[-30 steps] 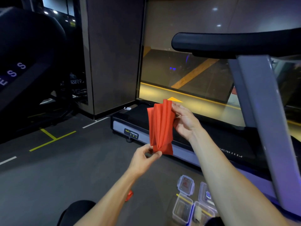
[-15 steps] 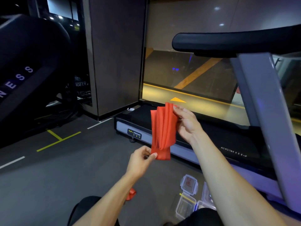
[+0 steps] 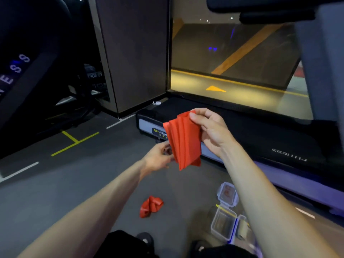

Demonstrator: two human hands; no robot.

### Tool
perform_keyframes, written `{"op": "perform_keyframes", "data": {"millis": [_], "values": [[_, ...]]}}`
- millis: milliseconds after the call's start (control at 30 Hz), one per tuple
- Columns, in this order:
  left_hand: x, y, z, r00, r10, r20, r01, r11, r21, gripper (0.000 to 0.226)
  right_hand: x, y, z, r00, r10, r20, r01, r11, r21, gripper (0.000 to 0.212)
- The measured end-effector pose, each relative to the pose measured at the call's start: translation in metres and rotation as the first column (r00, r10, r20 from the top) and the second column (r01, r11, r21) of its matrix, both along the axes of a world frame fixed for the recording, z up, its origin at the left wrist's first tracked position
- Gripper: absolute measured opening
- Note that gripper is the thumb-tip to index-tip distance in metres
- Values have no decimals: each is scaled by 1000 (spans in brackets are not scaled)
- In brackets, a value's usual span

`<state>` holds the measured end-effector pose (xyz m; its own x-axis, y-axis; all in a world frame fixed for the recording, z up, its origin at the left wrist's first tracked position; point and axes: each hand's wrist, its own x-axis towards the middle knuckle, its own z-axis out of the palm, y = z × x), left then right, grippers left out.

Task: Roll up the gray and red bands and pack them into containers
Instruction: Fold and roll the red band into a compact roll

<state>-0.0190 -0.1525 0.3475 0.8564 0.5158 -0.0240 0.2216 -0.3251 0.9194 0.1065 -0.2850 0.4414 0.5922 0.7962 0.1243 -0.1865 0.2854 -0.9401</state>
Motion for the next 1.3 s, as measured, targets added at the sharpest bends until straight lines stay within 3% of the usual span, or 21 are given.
{"op": "perform_keyframes", "data": {"millis": [200,367,533,667,867,1033,1100,1233,1300], "values": [[53,51,-56,985,-131,-112,136,990,44,22,54,46,-63,996,88,-21,-89,994,-59,10],[98,94,-147,973,-149,-174,147,989,-26,10,109,81,-139,987,126,-98,-135,987,-87,13],[141,126,-266,952,-55,-300,-14,974,-224,15,163,111,-250,972,85,-220,-117,984,-137,16],[171,149,-346,939,35,-342,-130,957,-259,5,192,126,-331,963,93,-254,-144,971,-193,17],[224,197,-415,971,168,-173,-223,894,-388,39,225,136,-424,966,182,-183,-227,936,-268,17],[222,186,-478,934,84,-347,-270,802,-533,58,200,118,-520,965,149,-215,-221,905,-363,15],[209,172,-501,904,67,-421,-296,810,-507,59,184,107,-548,963,118,-240,-215,876,-432,15],[202,159,-518,896,51,-440,-273,845,-459,47,167,88,-567,932,50,-360,-211,882,-423,41],[206,165,-519,879,51,-475,-196,945,-261,34,167,83,-565,920,40,-390,-206,896,-392,43]]}}
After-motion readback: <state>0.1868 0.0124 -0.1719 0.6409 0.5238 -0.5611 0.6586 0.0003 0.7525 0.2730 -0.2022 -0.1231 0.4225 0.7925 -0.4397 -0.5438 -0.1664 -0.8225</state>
